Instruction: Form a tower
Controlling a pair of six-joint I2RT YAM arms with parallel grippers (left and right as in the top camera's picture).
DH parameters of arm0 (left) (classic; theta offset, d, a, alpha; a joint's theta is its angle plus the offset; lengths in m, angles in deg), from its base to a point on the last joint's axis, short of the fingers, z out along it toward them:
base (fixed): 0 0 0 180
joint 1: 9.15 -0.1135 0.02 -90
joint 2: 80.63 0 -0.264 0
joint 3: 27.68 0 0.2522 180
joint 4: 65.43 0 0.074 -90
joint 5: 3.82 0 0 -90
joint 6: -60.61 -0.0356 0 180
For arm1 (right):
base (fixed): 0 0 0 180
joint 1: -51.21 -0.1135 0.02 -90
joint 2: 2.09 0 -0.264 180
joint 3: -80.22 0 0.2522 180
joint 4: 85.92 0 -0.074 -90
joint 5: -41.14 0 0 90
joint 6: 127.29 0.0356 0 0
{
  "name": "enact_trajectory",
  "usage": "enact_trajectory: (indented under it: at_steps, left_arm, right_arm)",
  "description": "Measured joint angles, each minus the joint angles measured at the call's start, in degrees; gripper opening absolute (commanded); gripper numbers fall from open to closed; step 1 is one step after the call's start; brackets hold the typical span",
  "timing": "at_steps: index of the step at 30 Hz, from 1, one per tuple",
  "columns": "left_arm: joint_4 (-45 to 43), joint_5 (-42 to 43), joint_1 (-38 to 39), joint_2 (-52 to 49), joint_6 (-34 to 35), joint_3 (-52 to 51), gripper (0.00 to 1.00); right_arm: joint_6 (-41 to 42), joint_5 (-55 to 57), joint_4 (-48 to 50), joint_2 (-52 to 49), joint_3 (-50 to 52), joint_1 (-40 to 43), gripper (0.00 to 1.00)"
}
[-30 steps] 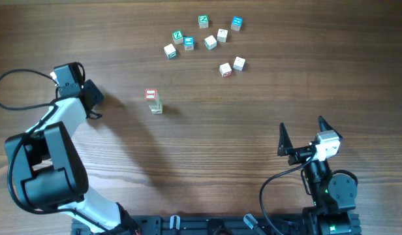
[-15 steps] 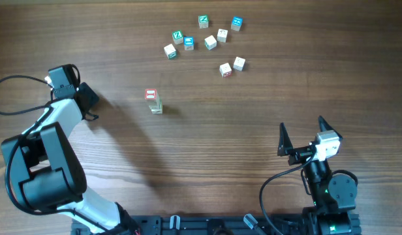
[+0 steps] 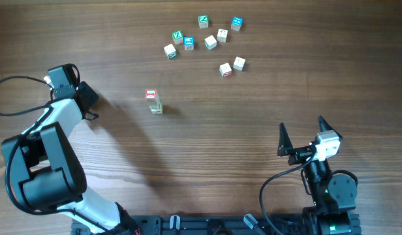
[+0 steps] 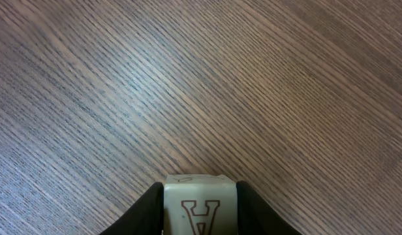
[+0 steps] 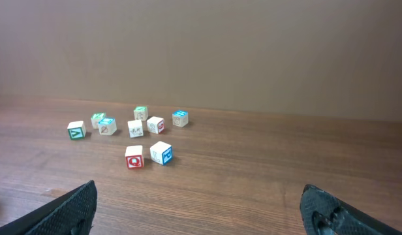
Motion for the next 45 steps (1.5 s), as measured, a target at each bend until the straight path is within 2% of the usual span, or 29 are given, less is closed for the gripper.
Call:
enact_trajectory:
  at_steps: [1,4,6,9,10,12,15,19,25,26,30,37,45]
  left_arm:
    - [0.0,0.0,0.0,0.0,0.0,0.0,0.39]
    - [0.0,0.0,0.0,0.0,0.2,0.0,0.45]
    - [0.0,0.0,0.0,0.0,0.4,0.0,0.56]
    - [0.2,0.2,-0.1,0.0,0.3,0.0,0.77]
    - [2.2,0.4,-0.5,0.0,0.5,0.9,0.8]
    - [7.0,0.5,-1.6,0.0,0.4,3.7,0.8]
    - [19.2,2.8,-3.6,0.0,0.6,12.6,0.78]
    - [25.9,6.3,-4.5,0.2,0.6,18.2,0.73]
    - [27.1,7.7,-4.2,-1.2,0.6,18.3,0.72]
    - [27.1,7.7,-4.0,-2.2,0.6,18.3,0.66]
    - [26.7,7.7,-3.4,-6.8,0.6,18.3,0.57]
    - [25.1,7.7,-3.4,-8.6,0.7,18.3,0.55]
    - [25.1,7.7,-3.4,-8.6,0.7,18.3,0.48]
  right_arm:
    - [0.0,0.0,0.0,0.0,0.0,0.0,1.0]
    - [0.0,0.0,0.0,0.0,0.0,0.0,1.0]
    - [0.0,0.0,0.0,0.0,0.0,0.0,1.0]
    - [0.0,0.0,0.0,0.0,0.0,0.0,1.0]
    - [0.0,0.0,0.0,0.0,0.0,0.0,1.0]
    - [0.0,0.0,0.0,0.0,0.0,0.0,1.0]
    - [0.0,0.0,0.0,0.0,0.0,0.0,1.0]
    - [0.0,0.0,0.0,0.0,0.0,0.0,1.0]
    - [0.0,0.0,0.0,0.0,0.0,0.0,1.0]
    - [0.0,0.0,0.0,0.0,0.0,0.0,1.0]
    - [0.0,0.0,0.0,0.0,0.0,0.0,1.0]
    - [0.0,0.0,0.0,0.0,0.0,0.0,0.99]
    - [0.0,0.0,0.0,0.0,0.0,0.0,1.0]
